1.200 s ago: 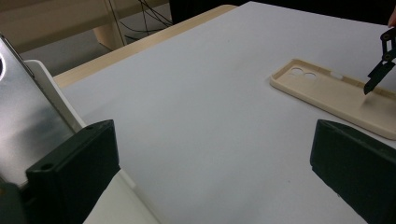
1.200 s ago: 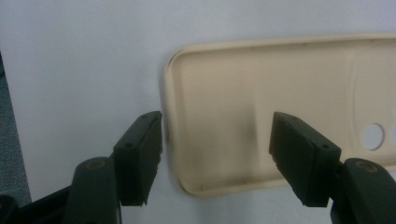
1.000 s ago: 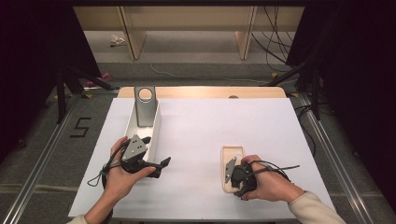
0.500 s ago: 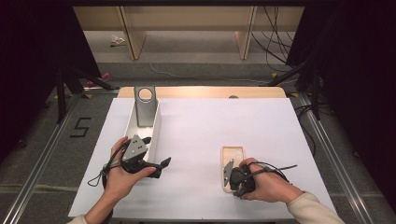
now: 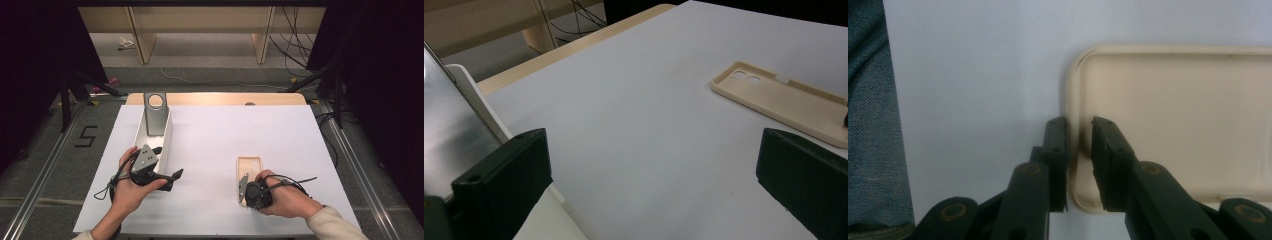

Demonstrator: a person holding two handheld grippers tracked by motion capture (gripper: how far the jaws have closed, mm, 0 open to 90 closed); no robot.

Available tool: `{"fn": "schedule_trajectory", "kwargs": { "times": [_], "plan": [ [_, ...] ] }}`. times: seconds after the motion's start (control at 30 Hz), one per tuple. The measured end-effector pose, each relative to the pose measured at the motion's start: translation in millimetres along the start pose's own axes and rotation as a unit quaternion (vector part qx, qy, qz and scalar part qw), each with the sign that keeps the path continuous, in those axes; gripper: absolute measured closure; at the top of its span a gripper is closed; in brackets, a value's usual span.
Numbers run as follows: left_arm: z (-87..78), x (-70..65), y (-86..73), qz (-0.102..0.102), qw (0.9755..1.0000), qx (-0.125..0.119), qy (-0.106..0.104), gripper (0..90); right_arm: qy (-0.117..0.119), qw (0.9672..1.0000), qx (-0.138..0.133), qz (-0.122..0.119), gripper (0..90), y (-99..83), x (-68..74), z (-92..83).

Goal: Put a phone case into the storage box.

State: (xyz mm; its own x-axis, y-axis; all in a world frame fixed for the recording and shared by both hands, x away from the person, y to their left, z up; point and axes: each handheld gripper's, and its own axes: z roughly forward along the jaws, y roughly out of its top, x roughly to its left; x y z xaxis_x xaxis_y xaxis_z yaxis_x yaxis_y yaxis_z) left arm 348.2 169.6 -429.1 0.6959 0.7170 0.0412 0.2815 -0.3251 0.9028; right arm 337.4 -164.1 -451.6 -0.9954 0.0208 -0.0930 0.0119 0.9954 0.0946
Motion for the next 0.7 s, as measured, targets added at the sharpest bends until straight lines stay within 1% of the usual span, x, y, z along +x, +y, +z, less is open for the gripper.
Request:
{"fn": "schedule_trajectory", "kwargs": {
  "times": [0.13,0.23,0.7],
  "plan": [
    [0.1,-0.2,0.1,0.0,1.0,0.0,-0.001,0.4,0.006,1.0,0.003,-0.002,82.6,0.3,0.8,-0.9],
    [0.2,-0.3,0.1,0.0,1.0,0.0,-0.001,0.4,0.007,1.0,-0.001,-0.006,84.7,0.4,1.1,-0.7],
    [0.0,-0.2,0.0,0.0,1.0,0.0,0.0,0.4,0.01,0.9999,-0.001,-0.002,86.7,-1.2,0.7,-1.7]
  ]
}}
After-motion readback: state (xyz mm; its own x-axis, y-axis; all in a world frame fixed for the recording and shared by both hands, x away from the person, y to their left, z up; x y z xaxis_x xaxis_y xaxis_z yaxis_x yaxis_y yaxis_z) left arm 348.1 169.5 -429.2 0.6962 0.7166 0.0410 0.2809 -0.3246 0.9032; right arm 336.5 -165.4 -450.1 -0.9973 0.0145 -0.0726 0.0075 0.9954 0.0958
